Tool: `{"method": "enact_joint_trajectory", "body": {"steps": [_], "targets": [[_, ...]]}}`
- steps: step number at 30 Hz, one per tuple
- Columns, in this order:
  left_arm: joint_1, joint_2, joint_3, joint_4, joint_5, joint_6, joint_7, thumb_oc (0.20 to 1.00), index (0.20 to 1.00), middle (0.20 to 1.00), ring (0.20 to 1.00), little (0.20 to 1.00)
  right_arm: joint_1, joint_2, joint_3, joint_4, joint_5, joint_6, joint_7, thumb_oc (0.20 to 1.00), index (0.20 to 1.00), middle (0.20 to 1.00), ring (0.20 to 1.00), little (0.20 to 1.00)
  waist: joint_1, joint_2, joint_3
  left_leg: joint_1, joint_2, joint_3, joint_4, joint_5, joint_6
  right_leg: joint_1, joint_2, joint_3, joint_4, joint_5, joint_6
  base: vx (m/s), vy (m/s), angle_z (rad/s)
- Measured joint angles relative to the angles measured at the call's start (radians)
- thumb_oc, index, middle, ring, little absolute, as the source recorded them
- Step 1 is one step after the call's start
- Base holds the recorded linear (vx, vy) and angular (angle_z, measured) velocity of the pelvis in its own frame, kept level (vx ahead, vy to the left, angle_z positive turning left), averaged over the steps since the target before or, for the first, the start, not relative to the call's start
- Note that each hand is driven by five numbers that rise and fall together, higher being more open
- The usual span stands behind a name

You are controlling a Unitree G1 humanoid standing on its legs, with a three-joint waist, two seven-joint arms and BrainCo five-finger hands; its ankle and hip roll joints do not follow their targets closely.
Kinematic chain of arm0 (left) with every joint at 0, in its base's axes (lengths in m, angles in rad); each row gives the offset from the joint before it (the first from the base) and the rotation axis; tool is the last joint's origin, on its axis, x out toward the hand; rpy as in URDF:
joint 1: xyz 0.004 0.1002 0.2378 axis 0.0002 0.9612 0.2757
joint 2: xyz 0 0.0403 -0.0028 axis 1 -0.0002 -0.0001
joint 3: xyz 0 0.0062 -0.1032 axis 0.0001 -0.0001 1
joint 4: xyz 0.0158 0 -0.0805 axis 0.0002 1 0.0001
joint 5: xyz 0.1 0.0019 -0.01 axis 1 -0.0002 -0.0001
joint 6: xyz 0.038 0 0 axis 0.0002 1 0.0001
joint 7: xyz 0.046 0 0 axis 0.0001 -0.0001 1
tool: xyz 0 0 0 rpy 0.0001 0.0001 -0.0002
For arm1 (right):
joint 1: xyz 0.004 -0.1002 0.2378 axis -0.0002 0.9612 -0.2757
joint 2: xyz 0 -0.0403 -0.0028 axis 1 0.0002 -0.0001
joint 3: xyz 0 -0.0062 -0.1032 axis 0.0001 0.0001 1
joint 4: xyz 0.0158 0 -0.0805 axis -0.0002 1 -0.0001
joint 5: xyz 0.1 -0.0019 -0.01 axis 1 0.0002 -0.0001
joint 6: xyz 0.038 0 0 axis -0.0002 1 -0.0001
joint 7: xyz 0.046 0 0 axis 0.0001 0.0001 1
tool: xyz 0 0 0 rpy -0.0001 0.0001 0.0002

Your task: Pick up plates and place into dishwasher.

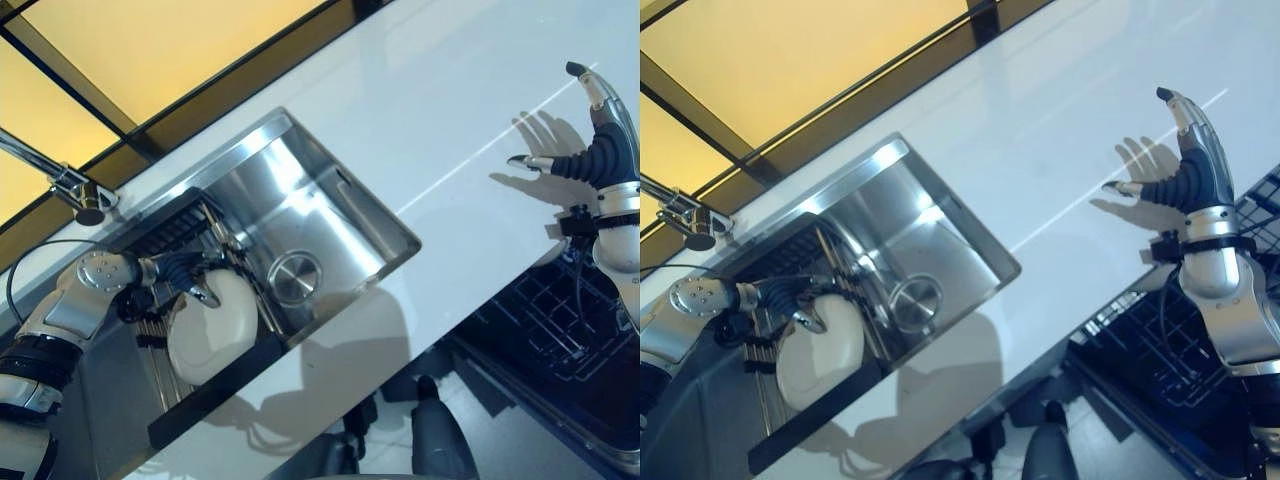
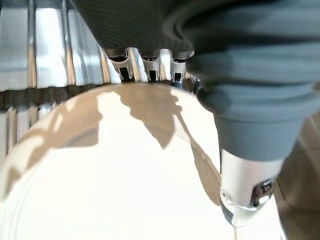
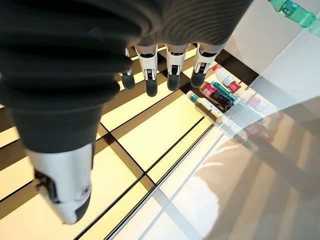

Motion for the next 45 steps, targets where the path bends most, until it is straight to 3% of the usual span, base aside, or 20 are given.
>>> {"method": "enact_joint_trajectory", "body": {"steps": [15,16,17,27,39,45], "targets": [[0.014,0.005,0.027,0.001,0.005,-0.016,-0.042,1.000,1.000,1.000,1.000,1.000,0.041,0.002,0.006,0.028,0.001,0.002,0.014,1.000,1.000,1.000,1.000,1.000,0.001,0.011,-0.006,0.055,0.007,-0.026,-0.010,0.000,-0.001,0.076,0.002,-0.028,-0.028,0.000,-0.002,0.01,-0.055,0.05],[0.021,0.007,0.039,-0.001,0.004,-0.020,-0.051,0.567,0.567,0.567,0.567,0.567,0.043,0.003,0.008,0.028,0.001,0.002,0.014,1.000,1.000,1.000,1.000,1.000,0.002,0.012,-0.007,0.058,0.007,-0.027,-0.011,0.000,-0.001,0.080,0.002,-0.029,-0.030,0.000,-0.002,0.01,-0.056,0.05],[0.027,0.009,0.050,-0.003,0.004,-0.021,-0.061,0.200,0.200,0.200,0.200,0.200,0.044,0.003,0.012,0.028,0.001,0.002,0.014,1.000,1.000,1.000,1.000,1.000,0.003,0.013,-0.008,0.063,0.008,-0.027,-0.011,0.000,-0.001,0.084,0.002,-0.030,-0.031,0.000,-0.002,0.02,-0.059,0.03],[0.059,0.026,0.062,-0.068,-0.051,-0.021,-0.136,0.200,0.200,0.200,0.200,0.200,0.100,0.015,0.035,0.030,0.002,0.000,-0.005,1.000,1.000,1.000,1.000,1.000,0.032,0.024,-0.087,0.090,0.018,-0.047,-0.028,0.000,-0.002,0.128,0.013,-0.047,-0.069,0.004,-0.005,0.00,-0.062,0.04],[0.140,0.032,0.091,-0.091,-0.071,-0.023,-0.175,0.200,0.200,0.200,0.200,0.200,0.166,0.055,0.050,0.033,0.021,-0.001,-0.044,1.000,1.000,1.000,1.000,1.000,0.058,-0.021,-0.173,0.120,0.044,-0.056,-0.047,-0.004,-0.013,0.182,0.039,-0.066,-0.139,0.025,-0.012,-0.03,-0.069,0.01],[0.164,0.033,0.124,-0.094,-0.098,-0.028,-0.111,0.200,0.200,0.200,0.200,0.200,0.166,0.056,0.063,0.033,0.023,-0.003,-0.067,1.000,1.000,1.000,1.000,1.000,0.071,-0.040,-0.186,0.124,0.050,-0.062,-0.060,-0.001,-0.017,0.203,0.047,-0.070,-0.176,0.042,-0.014,-0.03,-0.056,0.02]]}}
